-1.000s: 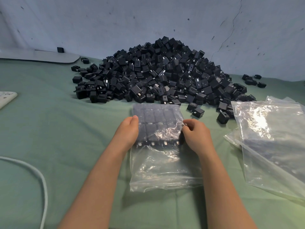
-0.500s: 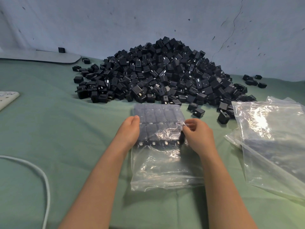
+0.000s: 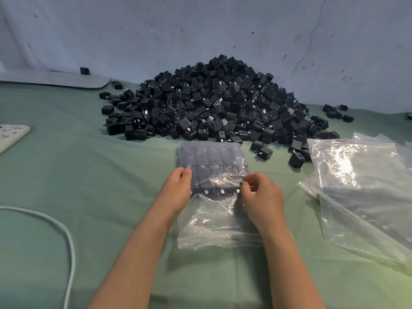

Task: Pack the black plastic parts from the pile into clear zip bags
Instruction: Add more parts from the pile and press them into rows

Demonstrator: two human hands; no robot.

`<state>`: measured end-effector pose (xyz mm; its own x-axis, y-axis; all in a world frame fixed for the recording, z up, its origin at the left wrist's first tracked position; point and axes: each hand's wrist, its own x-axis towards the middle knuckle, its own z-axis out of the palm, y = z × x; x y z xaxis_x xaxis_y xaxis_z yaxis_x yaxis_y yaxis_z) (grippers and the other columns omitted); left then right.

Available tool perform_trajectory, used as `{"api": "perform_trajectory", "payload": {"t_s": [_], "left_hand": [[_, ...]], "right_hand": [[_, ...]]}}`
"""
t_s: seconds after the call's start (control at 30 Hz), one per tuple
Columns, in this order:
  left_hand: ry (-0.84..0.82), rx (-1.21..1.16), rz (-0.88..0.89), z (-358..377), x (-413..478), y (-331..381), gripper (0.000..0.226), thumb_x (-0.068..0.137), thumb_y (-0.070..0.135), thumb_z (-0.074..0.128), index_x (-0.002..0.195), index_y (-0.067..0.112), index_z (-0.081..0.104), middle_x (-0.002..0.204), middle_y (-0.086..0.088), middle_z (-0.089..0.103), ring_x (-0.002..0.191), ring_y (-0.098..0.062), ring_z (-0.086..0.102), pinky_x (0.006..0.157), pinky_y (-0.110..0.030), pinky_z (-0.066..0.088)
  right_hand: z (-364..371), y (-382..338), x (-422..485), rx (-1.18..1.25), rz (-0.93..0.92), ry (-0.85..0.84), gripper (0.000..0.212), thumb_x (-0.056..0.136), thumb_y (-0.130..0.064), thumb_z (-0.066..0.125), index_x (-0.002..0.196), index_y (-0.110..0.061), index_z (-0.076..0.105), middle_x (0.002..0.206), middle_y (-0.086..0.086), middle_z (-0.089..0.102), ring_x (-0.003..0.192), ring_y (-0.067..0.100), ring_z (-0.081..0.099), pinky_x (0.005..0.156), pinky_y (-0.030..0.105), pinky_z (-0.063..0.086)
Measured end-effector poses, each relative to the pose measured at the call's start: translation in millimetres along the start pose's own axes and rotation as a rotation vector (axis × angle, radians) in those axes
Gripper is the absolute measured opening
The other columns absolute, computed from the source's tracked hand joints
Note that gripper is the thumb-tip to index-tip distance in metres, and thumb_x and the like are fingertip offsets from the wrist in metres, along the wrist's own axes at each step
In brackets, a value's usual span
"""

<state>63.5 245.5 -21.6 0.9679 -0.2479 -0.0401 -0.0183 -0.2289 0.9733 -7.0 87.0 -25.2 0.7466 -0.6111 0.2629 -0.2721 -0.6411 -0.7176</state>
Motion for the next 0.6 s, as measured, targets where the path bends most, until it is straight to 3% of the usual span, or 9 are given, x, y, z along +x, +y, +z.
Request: {"api": "perform_trajectory", "payload": {"t_s": [0.1, 0.23, 0.47, 0.6], "left_hand": [[-0.005, 0.003, -0.001, 0.5, 1.7, -1.6, 0.027, 0.101, 0.032, 0.032, 0.095, 0.016, 0.054, 0.087, 0.006, 0.049, 0.077, -0.008, 0.044, 0.065, -0.017, 0.032], [0.004, 0.027, -0.017, 0.6, 2.4, -0.5, 0.030, 0.101, 0.032, 0.033, 0.072, 0.032, 0.038, 0.072, 0.016, 0.038, 0.064, 0.003, 0.036, 0.058, -0.012, 0.028], [-0.015, 0.055, -0.002, -0.6, 1.3, 1.1, 0.027, 0.101, 0.033, 0.033, 0.075, 0.032, 0.039, 0.075, 0.015, 0.039, 0.066, 0.002, 0.037, 0.061, -0.013, 0.028], [-0.013, 0.098, -0.002, -0.1, 0.2, 4.2, 0.023, 0.101, 0.032, 0.033, 0.092, 0.017, 0.049, 0.075, 0.009, 0.041, 0.066, -0.004, 0.039, 0.060, -0.016, 0.030]], "right_hand": [[0.6, 1.3, -0.4, 0.029, -0.005, 0.007, 0.015, 0.091, -0.014, 0.056, 0.100, -0.014, 0.068, 0.089, -0.002, 0.066, 0.086, 0.014, 0.059, 0.074, 0.023, 0.040], [0.8, 2.3, 0.0, 0.034, -0.018, 0.008, 0.015, 0.089, -0.010, 0.056, 0.094, -0.016, 0.069, 0.082, -0.005, 0.063, 0.081, 0.012, 0.058, 0.070, 0.020, 0.036], [1.7, 1.9, -0.4, 0.045, -0.031, -0.004, 0.016, 0.087, -0.008, 0.055, 0.089, -0.017, 0.069, 0.083, -0.004, 0.065, 0.081, 0.013, 0.058, 0.071, 0.022, 0.038], [0.4, 1.3, -1.0, 0.053, -0.036, -0.003, 0.017, 0.086, -0.007, 0.055, 0.088, -0.018, 0.068, 0.085, -0.003, 0.067, 0.083, 0.015, 0.059, 0.073, 0.025, 0.042]]}}
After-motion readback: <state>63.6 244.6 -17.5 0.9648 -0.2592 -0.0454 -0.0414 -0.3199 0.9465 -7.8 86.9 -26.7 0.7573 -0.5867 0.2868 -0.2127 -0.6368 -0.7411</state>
